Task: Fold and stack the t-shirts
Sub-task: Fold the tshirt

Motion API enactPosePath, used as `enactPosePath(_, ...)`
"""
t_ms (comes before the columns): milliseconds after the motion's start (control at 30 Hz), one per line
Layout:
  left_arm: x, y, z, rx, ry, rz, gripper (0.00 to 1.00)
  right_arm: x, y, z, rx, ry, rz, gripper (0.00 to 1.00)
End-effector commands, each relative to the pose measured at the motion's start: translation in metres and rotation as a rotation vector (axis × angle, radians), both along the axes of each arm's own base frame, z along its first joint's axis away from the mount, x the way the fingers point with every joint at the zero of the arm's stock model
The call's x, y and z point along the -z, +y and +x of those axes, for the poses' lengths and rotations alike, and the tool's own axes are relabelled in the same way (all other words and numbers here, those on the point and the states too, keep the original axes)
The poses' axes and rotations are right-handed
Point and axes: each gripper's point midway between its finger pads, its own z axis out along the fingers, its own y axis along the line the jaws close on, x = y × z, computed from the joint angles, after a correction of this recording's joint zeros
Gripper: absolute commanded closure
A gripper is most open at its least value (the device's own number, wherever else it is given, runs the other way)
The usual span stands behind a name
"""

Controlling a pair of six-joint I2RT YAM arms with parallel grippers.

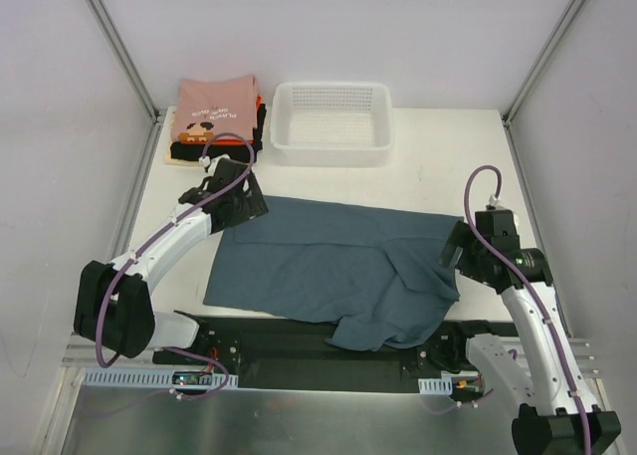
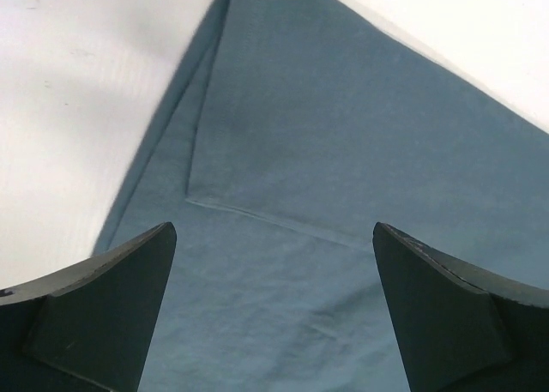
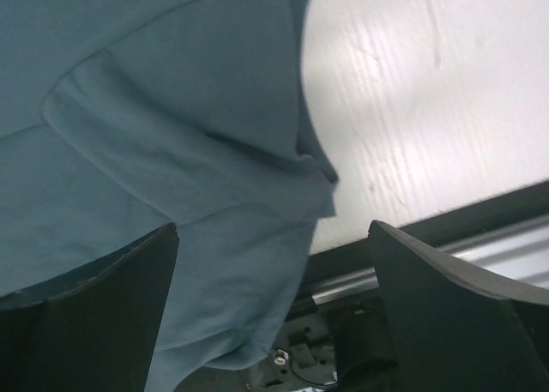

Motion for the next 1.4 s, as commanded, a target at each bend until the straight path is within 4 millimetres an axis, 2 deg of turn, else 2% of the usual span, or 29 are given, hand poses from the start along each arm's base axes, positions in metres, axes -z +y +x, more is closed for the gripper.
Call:
enactPosePath(0, -0.003, -0.022, 0.012, 0.058, 0.020, -0.076, 0.01, -0.002, 0.032, 0.044, -0.116, -0.062, 0.122, 0.03)
enactPosePath(167, 0.019, -0.039, 0.026, 0.080, 0.095, -0.111, 0.01, 0.017, 0.037, 0.078, -0.089, 0.008, 0.129, 0.03)
enactPosePath(267, 0.032, -0.051, 0.034, 0.089, 0.142, -0.143, 0.01, 0.038, 0.036, 0.099, -0.071, 0.069, 0.123, 0.03)
enactPosePath(300, 0.036, -0.052, 0.036, 0.091, 0.151, -0.144, 0.01, 0.039, 0.036, 0.105, -0.067, 0.072, 0.123, 0.03)
enactPosePath(367, 0.047, -0.053, 0.042, 0.083, 0.176, -0.134, 0.01, 0.054, 0.032, 0.116, -0.052, 0.116, 0.118, 0.03)
enactPosePath(433, 0.052, -0.053, 0.045, 0.079, 0.188, -0.127, 0.01, 0.059, 0.030, 0.129, -0.038, 0.133, 0.132, 0.03)
enactPosePath(467, 0.058, -0.052, 0.048, 0.074, 0.196, -0.114, 0.01, 0.074, 0.029, 0.132, -0.022, 0.178, 0.135, 0.03)
enactPosePath(533, 0.065, -0.049, 0.049, 0.066, 0.213, -0.093, 0.01, 0.083, 0.026, 0.143, 0.002, 0.199, 0.161, 0.03)
enactPosePath(567, 0.067, -0.045, 0.052, 0.050, 0.209, -0.075, 0.00, 0.095, 0.036, 0.146, 0.001, 0.230, 0.225, 0.03)
enactPosePath(633, 0.073, -0.042, 0.055, 0.037, 0.219, -0.064, 0.01, 0.098, 0.036, 0.160, 0.011, 0.227, 0.261, 0.01)
enactPosePath(667, 0.074, -0.039, 0.058, 0.027, 0.218, -0.061, 0.01, 0.106, 0.036, 0.162, 0.019, 0.257, 0.270, 0.02)
enactPosePath(767, 0.077, -0.038, 0.066, 0.021, 0.222, -0.060, 0.01, 0.108, 0.033, 0.179, 0.018, 0.267, 0.262, 0.01)
enactPosePath(833, 0.078, -0.041, 0.071, 0.022, 0.221, -0.067, 0.01, 0.114, 0.022, 0.186, 0.044, 0.286, 0.261, 0.02)
enactPosePath(900, 0.078, -0.044, 0.073, 0.028, 0.224, -0.075, 0.01, 0.109, 0.014, 0.202, 0.051, 0.271, 0.261, 0.01)
enactPosePath(933, 0.078, -0.044, 0.075, 0.025, 0.221, -0.077, 0.01, 0.116, 0.011, 0.206, 0.057, 0.287, 0.260, 0.01)
enactPosePath(967, 0.076, -0.045, 0.076, 0.026, 0.217, -0.079, 0.01, 0.111, 0.008, 0.220, 0.060, 0.260, 0.257, 0.01)
enactPosePath(1033, 0.069, -0.044, 0.076, 0.022, 0.196, -0.083, 0.01, 0.117, 0.005, 0.229, 0.049, 0.266, 0.257, 0.01)
enactPosePath(1067, 0.065, -0.042, 0.075, 0.019, 0.191, -0.081, 0.01, 0.111, 0.004, 0.241, 0.041, 0.239, 0.253, 0.01)
enactPosePath(1167, 0.048, -0.033, 0.070, 0.004, 0.145, -0.059, 0.01, 0.100, 0.004, 0.255, 0.003, 0.194, 0.248, 0.01)
enactPosePath(1200, 0.042, -0.031, 0.068, -0.002, 0.131, -0.056, 0.01, 0.089, 0.004, 0.264, -0.011, 0.163, 0.246, 0.01)
enactPosePath(1267, 0.028, -0.025, 0.060, -0.019, 0.097, -0.055, 0.01, 0.071, 0.007, 0.267, -0.042, 0.125, 0.248, 0.01)
enactPosePath(1300, 0.024, -0.023, 0.055, -0.024, 0.089, -0.057, 0.01, 0.067, 0.009, 0.262, -0.050, 0.121, 0.246, 0.01)
enactPosePath(1333, 0.018, -0.020, 0.047, -0.028, 0.075, -0.066, 0.01, 0.051, 0.009, 0.262, -0.059, 0.078, 0.237, 0.01)
enactPosePath(1367, 0.016, -0.019, 0.041, -0.039, 0.074, -0.077, 0.01, 0.048, 0.009, 0.255, -0.054, 0.072, 0.221, 0.01)
